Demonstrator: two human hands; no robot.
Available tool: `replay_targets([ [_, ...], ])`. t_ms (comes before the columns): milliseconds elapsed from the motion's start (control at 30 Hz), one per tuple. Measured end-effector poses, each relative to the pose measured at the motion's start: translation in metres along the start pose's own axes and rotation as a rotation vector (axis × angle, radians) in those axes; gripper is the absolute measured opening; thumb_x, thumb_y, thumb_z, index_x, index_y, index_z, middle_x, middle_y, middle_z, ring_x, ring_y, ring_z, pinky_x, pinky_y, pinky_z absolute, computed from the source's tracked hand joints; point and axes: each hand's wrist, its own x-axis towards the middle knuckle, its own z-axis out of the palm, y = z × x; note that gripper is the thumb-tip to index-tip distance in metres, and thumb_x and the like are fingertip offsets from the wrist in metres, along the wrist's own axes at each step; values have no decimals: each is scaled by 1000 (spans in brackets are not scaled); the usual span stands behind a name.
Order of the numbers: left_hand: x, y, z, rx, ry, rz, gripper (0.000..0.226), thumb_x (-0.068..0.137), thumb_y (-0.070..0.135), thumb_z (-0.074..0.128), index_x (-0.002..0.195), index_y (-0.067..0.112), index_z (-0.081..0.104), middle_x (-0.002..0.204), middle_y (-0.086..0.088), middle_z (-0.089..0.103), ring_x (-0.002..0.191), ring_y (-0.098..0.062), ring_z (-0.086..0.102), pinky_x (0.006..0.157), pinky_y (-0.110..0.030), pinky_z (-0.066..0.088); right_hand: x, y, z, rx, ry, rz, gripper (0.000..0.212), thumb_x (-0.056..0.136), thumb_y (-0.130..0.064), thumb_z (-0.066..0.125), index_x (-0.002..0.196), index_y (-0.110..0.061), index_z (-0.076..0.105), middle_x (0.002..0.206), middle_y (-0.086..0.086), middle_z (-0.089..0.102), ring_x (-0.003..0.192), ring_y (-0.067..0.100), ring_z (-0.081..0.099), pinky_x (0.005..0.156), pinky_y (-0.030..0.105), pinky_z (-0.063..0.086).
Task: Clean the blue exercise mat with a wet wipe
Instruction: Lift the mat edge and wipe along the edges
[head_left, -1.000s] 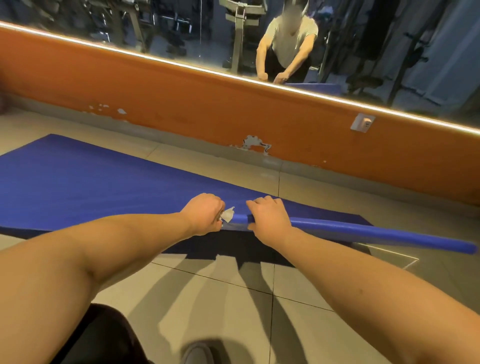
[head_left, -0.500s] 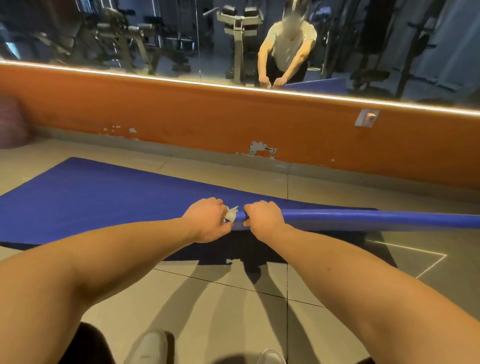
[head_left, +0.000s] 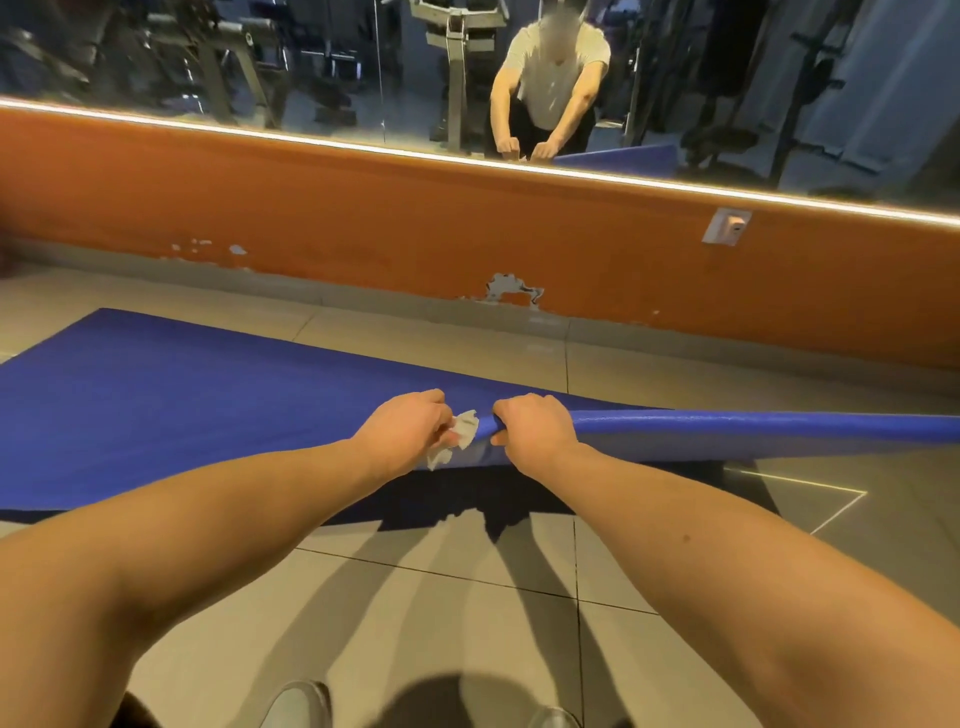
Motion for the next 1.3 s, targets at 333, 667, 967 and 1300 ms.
replay_targets([
  [333, -31, -66, 33, -85, -30, -34, 18, 95, 33, 67, 106, 20, 70, 95, 3, 55, 78, -15, 59, 64, -23, 44, 9, -4, 10, 19, 14, 10, 9, 97, -22, 58, 105, -23, 62, 97, 1, 67, 90, 23, 61, 80, 35, 45],
  [667, 4, -13, 12, -85, -60, 5, 26, 98, 31, 57, 109, 10, 66, 101, -8, 57, 83, -23, 59, 70, -33, 46, 10, 3, 11, 76, -20, 71, 11, 96, -24, 62, 107, -26, 62, 99, -1, 67, 92, 20, 61, 87, 37, 51],
  [967, -70, -117, 59, -64, -224, -155, 25, 100, 36, 56, 109, 17, 71, 103, -1, 58, 89, -20, 61, 77, -30, 51, 14, -6, 16, 70, 8, 26, 6, 98, -27, 60, 103, -26, 64, 91, -1, 67, 85, 21, 62, 83, 37, 53],
  [1300, -20, -54, 38, -307, 4, -42, 31, 96, 40, 60, 110, 15, 73, 102, -2, 60, 85, -18, 59, 70, -27, 46, 15, -1, 16, 139, 11, 78, 7, 97, -24, 63, 103, -25, 66, 93, -1, 68, 86, 21, 63, 82, 37, 55],
])
